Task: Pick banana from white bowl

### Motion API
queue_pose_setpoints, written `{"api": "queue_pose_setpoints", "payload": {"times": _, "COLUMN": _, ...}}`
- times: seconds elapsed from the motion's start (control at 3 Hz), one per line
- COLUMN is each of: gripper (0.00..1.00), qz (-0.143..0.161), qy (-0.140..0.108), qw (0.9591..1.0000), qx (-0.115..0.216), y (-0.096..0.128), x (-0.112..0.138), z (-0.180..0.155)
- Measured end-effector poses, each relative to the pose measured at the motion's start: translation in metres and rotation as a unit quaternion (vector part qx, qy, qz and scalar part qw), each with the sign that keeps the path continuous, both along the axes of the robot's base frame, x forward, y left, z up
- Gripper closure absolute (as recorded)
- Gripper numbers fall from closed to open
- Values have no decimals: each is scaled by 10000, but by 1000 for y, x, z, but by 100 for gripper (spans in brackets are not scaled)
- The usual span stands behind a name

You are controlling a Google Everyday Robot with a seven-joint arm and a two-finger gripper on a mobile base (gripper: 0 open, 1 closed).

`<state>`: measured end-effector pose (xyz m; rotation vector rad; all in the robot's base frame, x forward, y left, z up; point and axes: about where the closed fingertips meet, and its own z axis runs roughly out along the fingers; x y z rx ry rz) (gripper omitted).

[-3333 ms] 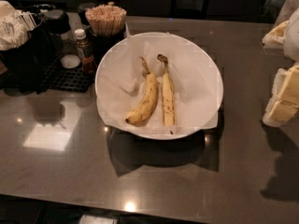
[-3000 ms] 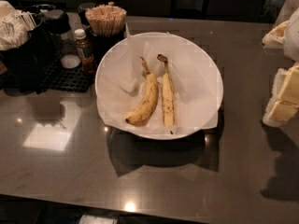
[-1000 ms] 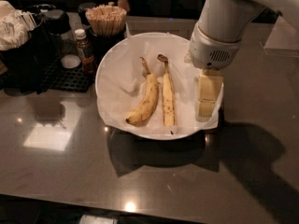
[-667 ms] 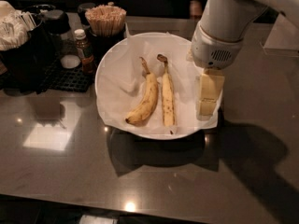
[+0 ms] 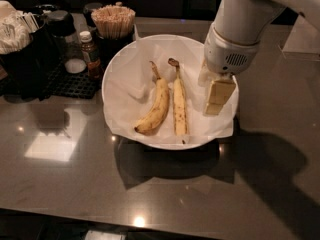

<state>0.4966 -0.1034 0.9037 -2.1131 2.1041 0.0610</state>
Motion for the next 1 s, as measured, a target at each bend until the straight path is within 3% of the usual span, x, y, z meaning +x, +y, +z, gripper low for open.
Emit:
{"api": "queue_pose_setpoints", "payload": {"times": 0.33, "gripper": 39, "qz": 0, "qy": 0, "qw": 10000, "qx": 0, "y": 0, "x": 0, "z": 0}}
{"api": "queue_pose_setpoints", "payload": {"times": 1.0, "gripper": 0, "qz": 0, "qy": 0, "qw": 10000, "qx": 0, "y": 0, "x": 0, "z": 0}}
